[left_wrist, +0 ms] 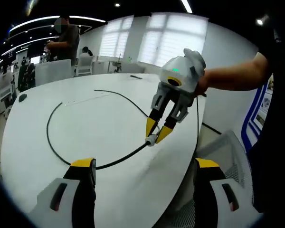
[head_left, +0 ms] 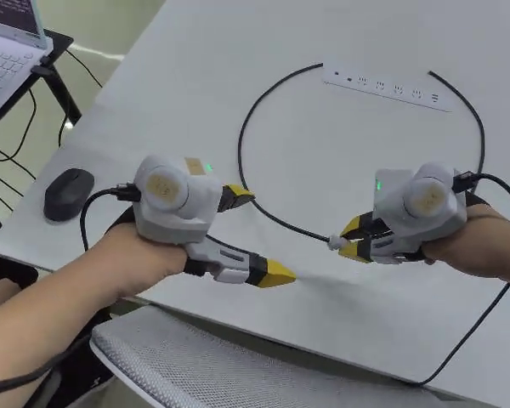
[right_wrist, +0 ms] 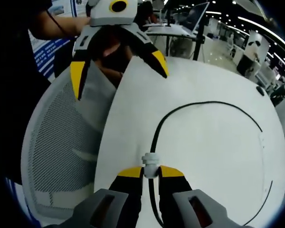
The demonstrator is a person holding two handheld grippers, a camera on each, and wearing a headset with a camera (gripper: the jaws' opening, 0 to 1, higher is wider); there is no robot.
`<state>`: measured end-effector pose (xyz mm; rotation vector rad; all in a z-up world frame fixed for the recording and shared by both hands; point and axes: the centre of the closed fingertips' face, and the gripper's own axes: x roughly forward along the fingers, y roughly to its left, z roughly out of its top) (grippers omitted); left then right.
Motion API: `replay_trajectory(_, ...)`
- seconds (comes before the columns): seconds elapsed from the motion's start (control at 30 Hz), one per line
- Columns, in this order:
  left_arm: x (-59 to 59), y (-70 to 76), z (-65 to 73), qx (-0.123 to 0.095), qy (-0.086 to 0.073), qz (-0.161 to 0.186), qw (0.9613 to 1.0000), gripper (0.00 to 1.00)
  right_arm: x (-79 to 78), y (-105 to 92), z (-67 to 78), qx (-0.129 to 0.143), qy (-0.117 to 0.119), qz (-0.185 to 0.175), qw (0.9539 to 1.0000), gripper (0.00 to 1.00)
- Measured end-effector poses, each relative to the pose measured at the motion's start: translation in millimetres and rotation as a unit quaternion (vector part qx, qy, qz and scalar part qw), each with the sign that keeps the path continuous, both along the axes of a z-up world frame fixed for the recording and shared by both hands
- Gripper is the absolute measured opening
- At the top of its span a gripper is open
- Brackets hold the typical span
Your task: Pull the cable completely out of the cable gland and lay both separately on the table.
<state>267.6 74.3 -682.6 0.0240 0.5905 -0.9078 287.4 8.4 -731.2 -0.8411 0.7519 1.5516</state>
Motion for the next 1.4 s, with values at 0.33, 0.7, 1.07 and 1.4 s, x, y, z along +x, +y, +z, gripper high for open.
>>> replay_trajectory(0.33,-5.6,-20.5,-6.1,0.009,-0.008,-0.039,0.9991,0.80,-24.4,13.1,14.7,0.014,-0.011,0.060,0.9980,0.07)
replay_trajectory(0.7,-3.3,-30.4,6.1,-0.007,-0.020,-0.069,0.9974,0.67,-33.2,29.9,39.1,0.040,-0.039,0.052,0.9971,0.07)
replay_trajectory(1.07,-5.5,-37.3,3.6,-0.011,-0.013,-0.099,0.9949,0.50,-38.6,31.0,44.5,0.041,-0.053,0.061,0.9959,0.07)
replay_trajectory(1.4,-7.0,-39.3,2.2,-0.010,-0.021,-0.112,0.9935,0.35,-38.5,29.8,47.2,0.047,-0.057,0.057,0.9957,0.07)
